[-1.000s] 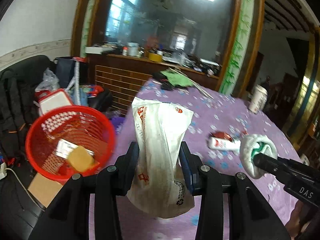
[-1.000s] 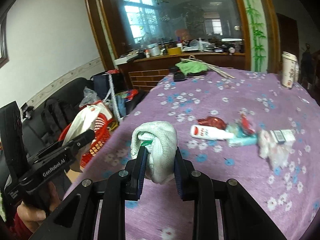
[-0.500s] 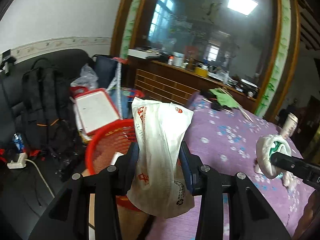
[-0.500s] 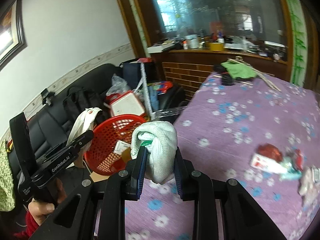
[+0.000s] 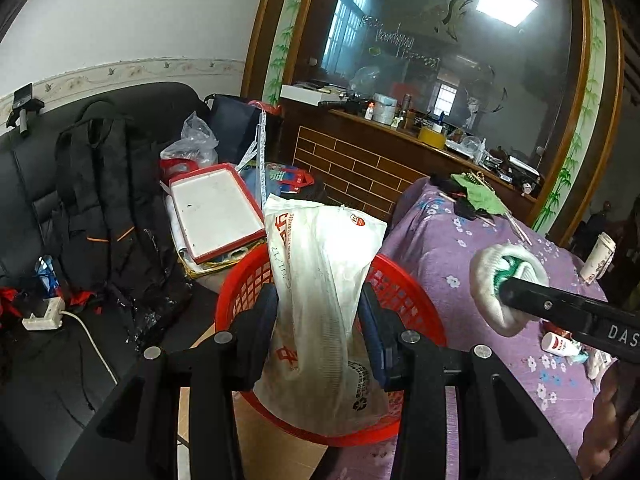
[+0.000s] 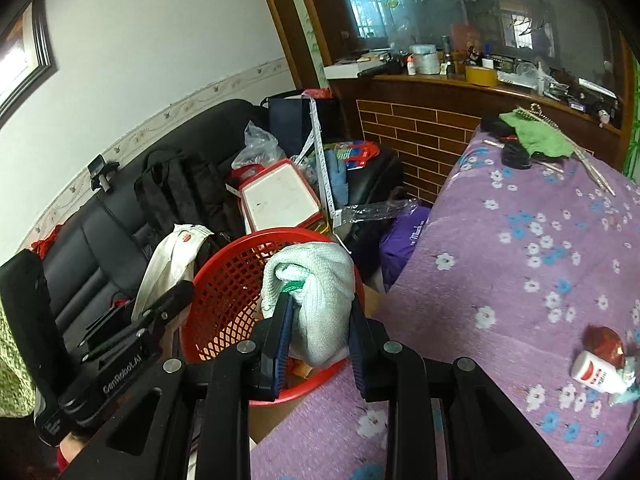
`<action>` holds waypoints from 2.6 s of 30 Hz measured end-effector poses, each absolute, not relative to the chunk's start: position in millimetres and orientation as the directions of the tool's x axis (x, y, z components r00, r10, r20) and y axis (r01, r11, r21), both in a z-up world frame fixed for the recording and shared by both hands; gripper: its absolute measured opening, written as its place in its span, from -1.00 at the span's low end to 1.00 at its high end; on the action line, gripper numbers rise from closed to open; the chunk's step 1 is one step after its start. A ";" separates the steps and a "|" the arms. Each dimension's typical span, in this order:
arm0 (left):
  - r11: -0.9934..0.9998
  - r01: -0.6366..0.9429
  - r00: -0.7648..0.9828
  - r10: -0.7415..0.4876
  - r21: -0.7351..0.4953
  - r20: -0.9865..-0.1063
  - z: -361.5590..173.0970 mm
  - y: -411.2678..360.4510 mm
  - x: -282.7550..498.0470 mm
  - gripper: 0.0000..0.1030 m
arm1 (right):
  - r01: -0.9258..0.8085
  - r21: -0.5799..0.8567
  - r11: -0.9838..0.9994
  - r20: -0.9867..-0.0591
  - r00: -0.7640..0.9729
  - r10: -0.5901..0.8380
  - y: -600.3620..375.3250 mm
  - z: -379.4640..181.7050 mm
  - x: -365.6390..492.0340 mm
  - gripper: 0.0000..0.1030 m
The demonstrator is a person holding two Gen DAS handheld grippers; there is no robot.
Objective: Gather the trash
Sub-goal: 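Carry both held items over the red wastebasket and open both tools, then return both tools over the remaining trash on the table, then grasp the clear plastic bag with the right tool while the left tool approaches the white spray bottle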
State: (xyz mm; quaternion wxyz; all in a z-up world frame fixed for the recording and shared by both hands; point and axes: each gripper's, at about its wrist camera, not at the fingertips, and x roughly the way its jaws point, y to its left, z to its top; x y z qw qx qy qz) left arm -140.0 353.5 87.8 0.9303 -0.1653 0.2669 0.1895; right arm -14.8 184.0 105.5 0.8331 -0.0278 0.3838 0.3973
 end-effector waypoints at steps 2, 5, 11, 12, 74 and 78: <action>0.873 -0.442 0.782 0.263 -0.205 -0.565 85.4 355.0 -137.6 -0.24 | -0.681 0.264 0.683 -0.665 0.385 0.640 190.0 102.8 -10.7 -0.44; 0.872 -0.442 0.781 0.260 -0.210 -0.568 83.2 356.8 -134.1 -0.21 | -0.679 0.272 0.682 -0.670 0.375 0.640 198.8 99.0 -4.8 -0.40; 0.863 -0.449 0.779 0.252 -0.231 -0.575 82.7 361.4 -131.2 0.12 | -0.673 0.309 0.672 -0.667 0.351 0.657 211.0 95.3 7.7 -0.27; 0.862 -0.449 0.781 0.251 -0.235 -0.572 84.0 360.9 -132.4 0.18 | -0.671 0.316 0.671 -0.661 0.352 0.663 207.6 97.1 7.9 -0.27; 0.989 0.096 0.752 0.002 0.112 -0.659 75.4 58.2 -101.0 0.56 | -0.183 0.210 0.961 -0.714 0.643 0.278 -206.8 63.7 -17.3 0.23; 0.988 0.135 0.725 -0.046 0.077 -0.687 76.3 61.3 -93.3 0.56 | -0.163 0.173 0.971 -0.749 0.619 0.237 -212.6 48.4 15.5 0.22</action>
